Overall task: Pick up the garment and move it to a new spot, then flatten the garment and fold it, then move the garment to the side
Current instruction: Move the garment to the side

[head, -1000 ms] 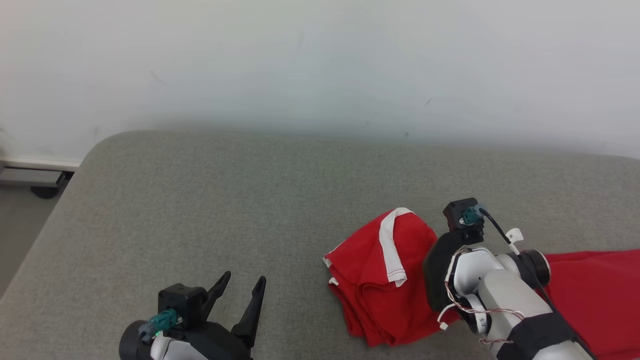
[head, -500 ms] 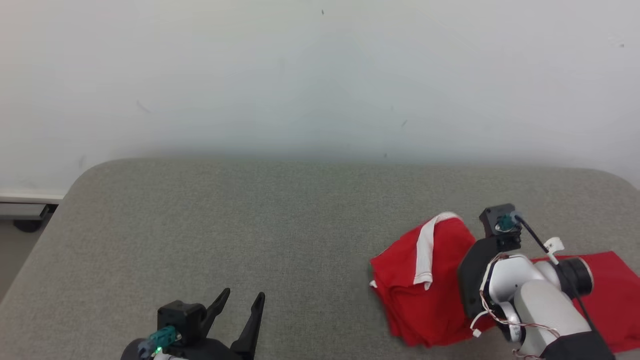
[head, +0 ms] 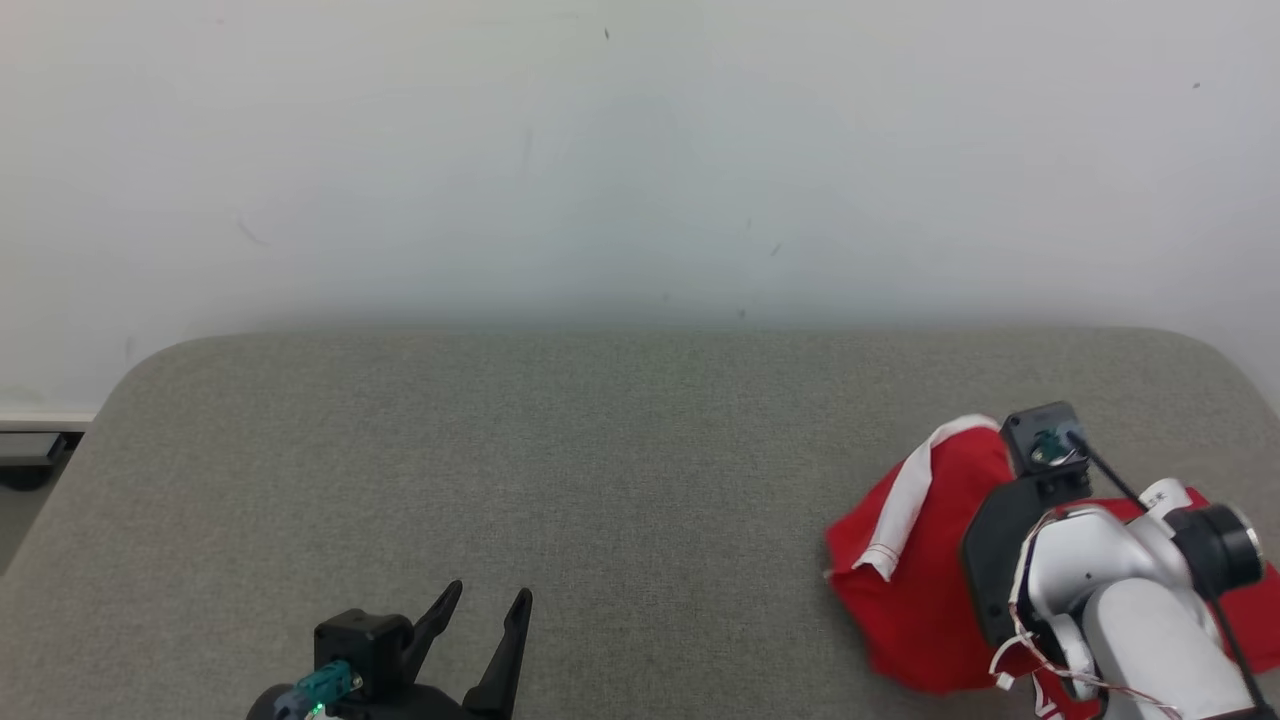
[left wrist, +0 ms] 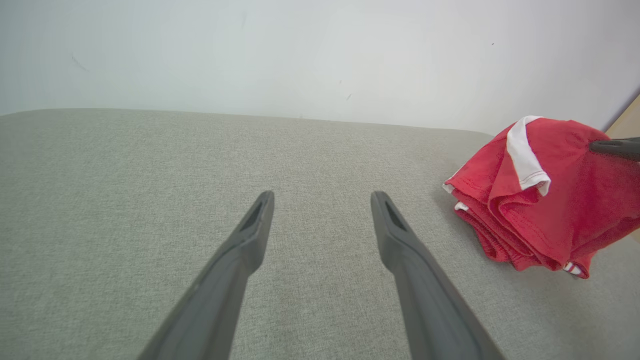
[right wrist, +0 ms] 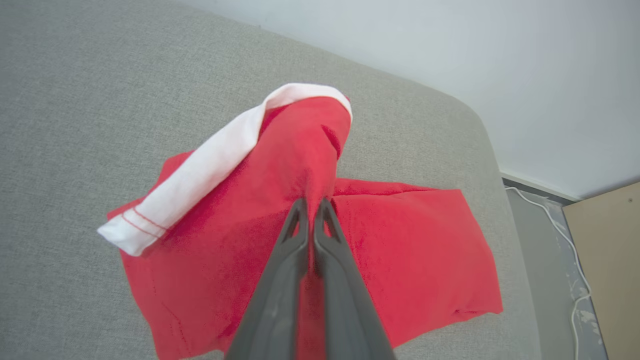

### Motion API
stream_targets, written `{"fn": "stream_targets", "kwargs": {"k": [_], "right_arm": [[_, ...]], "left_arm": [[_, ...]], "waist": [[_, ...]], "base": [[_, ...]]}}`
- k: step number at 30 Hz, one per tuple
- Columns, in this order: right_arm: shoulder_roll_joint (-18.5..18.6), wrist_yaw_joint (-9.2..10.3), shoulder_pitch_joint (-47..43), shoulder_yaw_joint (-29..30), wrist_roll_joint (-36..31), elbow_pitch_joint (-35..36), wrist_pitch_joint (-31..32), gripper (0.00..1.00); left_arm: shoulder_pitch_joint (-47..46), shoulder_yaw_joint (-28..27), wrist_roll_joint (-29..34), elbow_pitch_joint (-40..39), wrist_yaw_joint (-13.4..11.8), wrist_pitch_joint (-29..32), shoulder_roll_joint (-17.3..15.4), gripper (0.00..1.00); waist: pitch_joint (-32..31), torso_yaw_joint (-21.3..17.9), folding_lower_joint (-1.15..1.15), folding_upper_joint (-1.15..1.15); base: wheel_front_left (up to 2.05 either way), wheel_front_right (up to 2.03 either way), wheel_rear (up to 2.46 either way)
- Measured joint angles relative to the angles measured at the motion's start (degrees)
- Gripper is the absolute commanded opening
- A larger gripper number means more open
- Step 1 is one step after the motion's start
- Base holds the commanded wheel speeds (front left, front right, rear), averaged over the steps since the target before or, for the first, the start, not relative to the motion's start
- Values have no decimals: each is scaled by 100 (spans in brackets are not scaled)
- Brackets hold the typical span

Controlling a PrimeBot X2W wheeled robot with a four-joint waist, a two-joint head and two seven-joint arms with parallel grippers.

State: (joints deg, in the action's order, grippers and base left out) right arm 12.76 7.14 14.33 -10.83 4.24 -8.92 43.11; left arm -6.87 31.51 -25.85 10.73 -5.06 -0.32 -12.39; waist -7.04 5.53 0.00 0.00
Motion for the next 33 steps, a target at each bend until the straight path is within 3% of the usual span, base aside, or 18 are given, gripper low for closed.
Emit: {"fn": "stream_targets", "kwargs": {"k": [19,33], "right_arm": [[441,0,-213,623,-244,1121,1076,0],[753,0,-321,1517,-572,714,1192,0]], "left_arm": [[43,31,1,-63,2,-20,-21,100],[-157,65,70,-258,11,160,-159,100]], "waist": [[216,-97,0,0],[549,-131,0,0]], "base": [[0,0,0],[0,0,0]]}}
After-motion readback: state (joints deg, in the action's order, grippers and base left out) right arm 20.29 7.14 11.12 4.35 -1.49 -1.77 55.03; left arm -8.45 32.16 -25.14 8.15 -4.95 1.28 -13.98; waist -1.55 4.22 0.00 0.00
